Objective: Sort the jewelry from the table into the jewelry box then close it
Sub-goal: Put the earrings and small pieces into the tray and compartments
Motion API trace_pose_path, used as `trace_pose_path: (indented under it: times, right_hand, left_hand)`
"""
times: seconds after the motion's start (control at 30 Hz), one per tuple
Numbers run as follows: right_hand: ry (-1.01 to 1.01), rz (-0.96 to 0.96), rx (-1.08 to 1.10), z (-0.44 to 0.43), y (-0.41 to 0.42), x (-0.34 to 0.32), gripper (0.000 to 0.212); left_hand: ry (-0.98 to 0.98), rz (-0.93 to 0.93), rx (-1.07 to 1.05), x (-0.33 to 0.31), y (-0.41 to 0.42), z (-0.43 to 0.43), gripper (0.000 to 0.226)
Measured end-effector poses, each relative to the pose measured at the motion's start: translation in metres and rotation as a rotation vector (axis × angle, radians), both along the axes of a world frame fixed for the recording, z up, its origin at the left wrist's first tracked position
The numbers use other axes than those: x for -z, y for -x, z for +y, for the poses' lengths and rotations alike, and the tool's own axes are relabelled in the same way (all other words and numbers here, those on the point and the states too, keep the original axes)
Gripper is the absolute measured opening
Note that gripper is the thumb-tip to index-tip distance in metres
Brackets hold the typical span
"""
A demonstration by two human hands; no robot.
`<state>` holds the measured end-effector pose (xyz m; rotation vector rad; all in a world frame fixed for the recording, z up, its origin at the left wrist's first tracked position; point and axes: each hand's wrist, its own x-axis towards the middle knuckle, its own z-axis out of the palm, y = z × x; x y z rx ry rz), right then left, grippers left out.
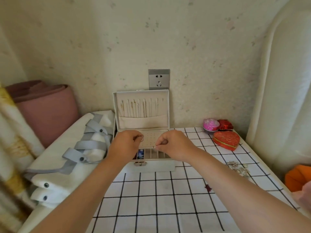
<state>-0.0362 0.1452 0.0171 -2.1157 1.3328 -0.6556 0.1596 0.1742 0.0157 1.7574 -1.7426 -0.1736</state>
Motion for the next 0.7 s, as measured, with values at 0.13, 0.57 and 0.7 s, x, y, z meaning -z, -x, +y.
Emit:
trace_pose_path:
  times: [0.13, 0.57, 0.7]
  right_hand:
    - [0.002, 0.071, 0.001, 0.000, -0.026, 0.009, 0.003]
    - [-0.050, 0.200, 0.007, -0.006, -0.047, 0.002, 0.038]
    - [-0.079, -0.060, -0.030, 0.001, -0.061, -0.020, 0.018]
  left_hand:
    - [-0.051, 0.028, -0.020, 0.008, -0.031, 0.008, 0.020]
    - [-0.072, 0.302, 0.033, 0.000, -0.050, 0.006, 0.007]
    - [-0.069, 0.425, 0.062, -0.002, -0.063, 0.008, 0.004]
